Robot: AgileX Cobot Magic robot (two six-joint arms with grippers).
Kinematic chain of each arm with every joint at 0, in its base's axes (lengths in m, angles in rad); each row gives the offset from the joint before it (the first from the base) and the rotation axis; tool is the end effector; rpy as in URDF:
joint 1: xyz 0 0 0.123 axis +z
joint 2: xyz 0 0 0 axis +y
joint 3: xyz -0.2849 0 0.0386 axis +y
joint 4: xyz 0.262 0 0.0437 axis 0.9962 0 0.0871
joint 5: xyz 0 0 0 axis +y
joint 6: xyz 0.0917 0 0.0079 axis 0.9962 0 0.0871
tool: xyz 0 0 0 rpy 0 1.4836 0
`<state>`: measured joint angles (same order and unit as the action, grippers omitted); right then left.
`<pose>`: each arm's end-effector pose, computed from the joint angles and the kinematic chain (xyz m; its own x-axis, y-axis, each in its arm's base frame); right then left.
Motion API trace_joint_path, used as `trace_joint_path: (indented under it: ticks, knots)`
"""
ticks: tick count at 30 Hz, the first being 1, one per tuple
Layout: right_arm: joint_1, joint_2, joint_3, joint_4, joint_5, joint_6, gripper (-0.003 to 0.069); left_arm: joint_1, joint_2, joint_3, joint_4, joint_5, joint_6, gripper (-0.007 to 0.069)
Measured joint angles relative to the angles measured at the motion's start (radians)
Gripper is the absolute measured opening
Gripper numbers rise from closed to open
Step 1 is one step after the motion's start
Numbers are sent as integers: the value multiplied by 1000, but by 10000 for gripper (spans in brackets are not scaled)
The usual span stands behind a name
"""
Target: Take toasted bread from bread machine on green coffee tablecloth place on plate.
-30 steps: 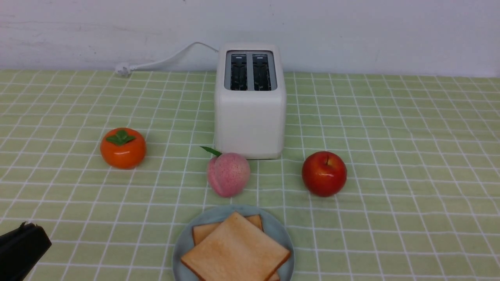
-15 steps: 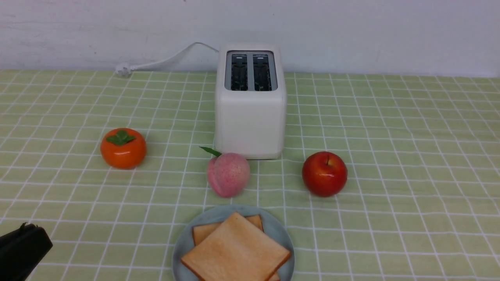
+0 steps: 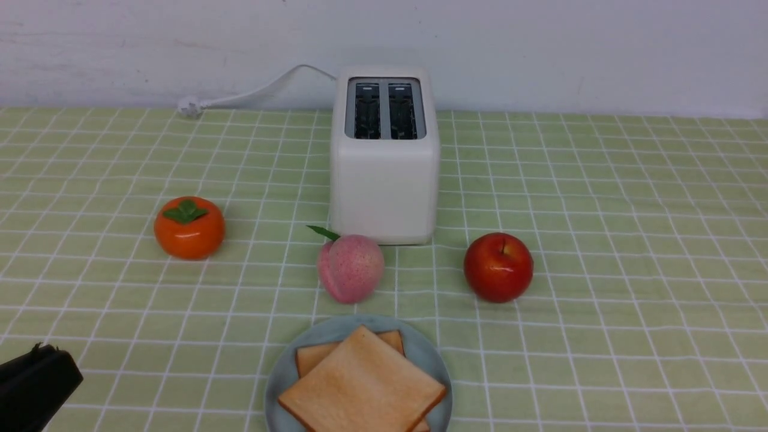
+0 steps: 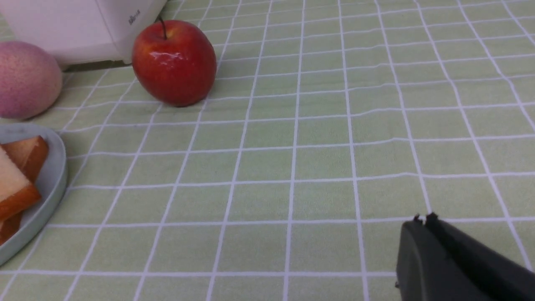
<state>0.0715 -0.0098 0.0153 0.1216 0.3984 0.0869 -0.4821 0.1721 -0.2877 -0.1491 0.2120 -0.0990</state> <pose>0.0639 0.0089 0.1726 -0.3250 0.1748 -0.9294 -0.0528 0.9779 0.2023 0.0634 -0.0365 0.2827 -0.1250 -0.2080 -0.9701 0.4750 0.8459 -0.2426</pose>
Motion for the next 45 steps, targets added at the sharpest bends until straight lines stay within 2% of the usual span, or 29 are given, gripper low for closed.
trace_joint_path:
  ticks: [8, 13, 17, 18, 19, 24, 27, 29, 45]
  knots:
    - [0, 0, 0, 0, 0, 0, -6, 0, 0, 0, 0, 1, 0, 75]
    - [0, 0, 0, 0, 0, 0, -3, 20, -1, 43, 22, -60, -2, 75]
    - [0, 0, 0, 0, 2, 0, 1, 182, -40, 138, 32, -92, -45, 13]
    - [0, 0, 0, 0, 2, 0, 1, 182, -44, 144, 32, -91, -47, 13]
    - [0, 0, 0, 0, 2, 0, 2, 233, -84, 188, 37, -85, -53, -13]
    - [0, -1, 0, 0, 3, 0, 5, 317, -178, 306, 31, -13, -65, -13]
    - [0, -1, 0, 1, 4, 0, 8, 332, -182, 317, 29, 128, -73, -13]
    - [0, -1, 0, 2, 4, 0, 11, 332, -182, 318, 28, 164, -76, -13]
    - [-1, -1, 0, 2, 5, 0, 21, 332, -182, 318, 26, 168, -77, -13]
